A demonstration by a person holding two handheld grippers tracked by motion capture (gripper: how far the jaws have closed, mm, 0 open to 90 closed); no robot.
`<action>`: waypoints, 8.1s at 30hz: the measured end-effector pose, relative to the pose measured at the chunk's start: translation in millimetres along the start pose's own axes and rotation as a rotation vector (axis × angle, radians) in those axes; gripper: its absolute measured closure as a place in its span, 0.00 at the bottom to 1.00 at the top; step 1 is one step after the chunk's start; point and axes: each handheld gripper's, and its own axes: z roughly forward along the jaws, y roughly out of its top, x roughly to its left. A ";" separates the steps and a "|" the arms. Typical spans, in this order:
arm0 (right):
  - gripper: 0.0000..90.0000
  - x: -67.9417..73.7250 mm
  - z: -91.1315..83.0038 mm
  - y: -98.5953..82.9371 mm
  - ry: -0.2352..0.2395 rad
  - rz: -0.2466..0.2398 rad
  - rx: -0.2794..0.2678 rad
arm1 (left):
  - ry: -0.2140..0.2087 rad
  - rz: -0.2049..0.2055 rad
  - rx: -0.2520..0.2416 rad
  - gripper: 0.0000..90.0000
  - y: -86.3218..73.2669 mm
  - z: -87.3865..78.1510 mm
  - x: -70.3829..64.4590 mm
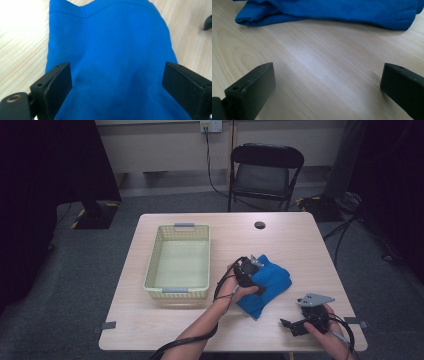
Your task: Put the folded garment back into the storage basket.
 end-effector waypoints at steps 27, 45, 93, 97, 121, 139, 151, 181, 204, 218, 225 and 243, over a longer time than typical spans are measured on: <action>0.00 0.0 0.0 0.0 0.000 0.000 0.000 | 0.015 -0.013 -0.008 0.54 -4.9 7.9 8.8; 0.00 0.0 0.1 0.0 0.000 0.000 -0.001 | -0.042 -0.066 -0.003 0.84 5.2 -6.3 10.0; 0.00 0.0 0.0 0.0 0.000 0.000 0.000 | -0.018 -0.055 -0.054 0.84 40.5 -126.0 31.5; 0.00 0.0 0.0 0.0 0.000 0.000 0.000 | -0.012 -0.058 -0.057 0.84 41.8 -134.7 34.3; 0.00 0.0 0.0 0.0 0.000 0.000 0.000 | 0.018 -0.079 -0.067 0.84 39.7 -172.4 50.0; 0.00 -0.1 0.1 0.0 0.000 -0.001 0.000 | 0.046 -0.112 -0.093 0.84 32.2 -193.8 64.5; 0.00 0.0 0.0 0.0 0.000 0.000 0.000 | 0.070 -0.149 -0.108 0.84 18.8 -207.5 79.1; 0.00 0.0 0.0 0.0 0.000 0.000 0.000 | 0.147 -0.223 -0.141 0.84 -7.8 -228.6 112.9; 0.00 0.0 0.0 0.0 0.000 0.001 0.000 | 0.238 -0.279 -0.136 0.84 -32.8 -225.4 132.3; 0.00 0.0 0.0 0.0 0.000 0.000 0.000 | 0.291 -0.333 -0.121 0.83 -52.8 -211.4 144.3; 0.00 0.0 0.0 0.0 0.000 0.000 0.000 | 0.291 -0.357 -0.099 0.83 -63.3 -194.0 147.0; 0.00 0.0 0.0 0.0 0.000 0.000 0.000 | 0.294 -0.403 -0.053 0.83 -83.8 -160.8 155.1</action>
